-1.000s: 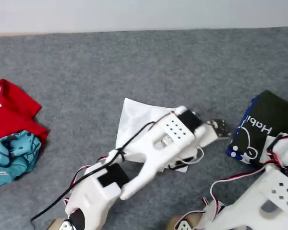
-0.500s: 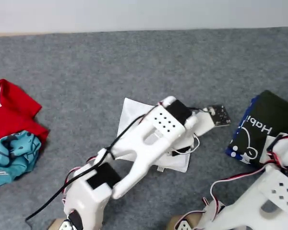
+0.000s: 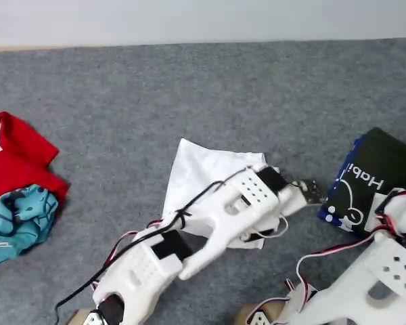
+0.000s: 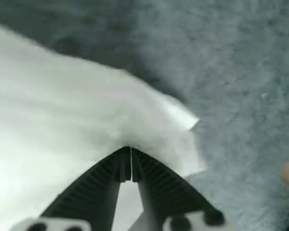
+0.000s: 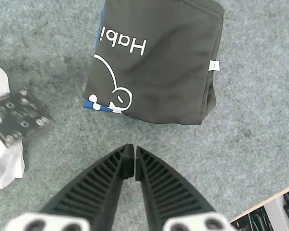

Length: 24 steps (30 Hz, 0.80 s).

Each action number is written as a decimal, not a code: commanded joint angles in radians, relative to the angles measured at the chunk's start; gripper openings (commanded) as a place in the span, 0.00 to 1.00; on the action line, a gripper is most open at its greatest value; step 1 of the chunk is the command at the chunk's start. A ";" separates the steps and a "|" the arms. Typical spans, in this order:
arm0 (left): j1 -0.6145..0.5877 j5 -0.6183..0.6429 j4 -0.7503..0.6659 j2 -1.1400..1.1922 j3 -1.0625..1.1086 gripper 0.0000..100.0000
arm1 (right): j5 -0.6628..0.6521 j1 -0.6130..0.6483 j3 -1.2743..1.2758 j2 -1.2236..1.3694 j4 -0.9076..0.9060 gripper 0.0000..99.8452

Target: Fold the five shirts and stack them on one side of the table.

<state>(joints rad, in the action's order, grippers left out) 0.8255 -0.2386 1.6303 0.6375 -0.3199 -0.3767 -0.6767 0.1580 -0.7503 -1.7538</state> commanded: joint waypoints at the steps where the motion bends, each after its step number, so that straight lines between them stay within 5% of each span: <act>1: -0.084 0.002 0.038 -0.138 -0.081 0.01 | 0.009 -0.004 -0.008 -0.019 -0.033 0.01; 7: -0.244 0.002 0.115 -0.273 -0.159 0.01 | 0.009 0.041 -0.003 -0.013 -0.027 0.01; 15: -0.520 0.011 0.124 -0.499 -0.140 0.01 | 0.009 0.367 0.133 -0.007 0.036 0.01; 24: -0.885 0.005 0.124 -0.767 0.120 0.01 | 0.252 0.613 0.347 -0.005 0.341 0.22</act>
<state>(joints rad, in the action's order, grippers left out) 0.0476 -0.2355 1.7300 -0.0176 -0.2493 -0.2094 -0.1412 0.4803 -0.7503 -1.5129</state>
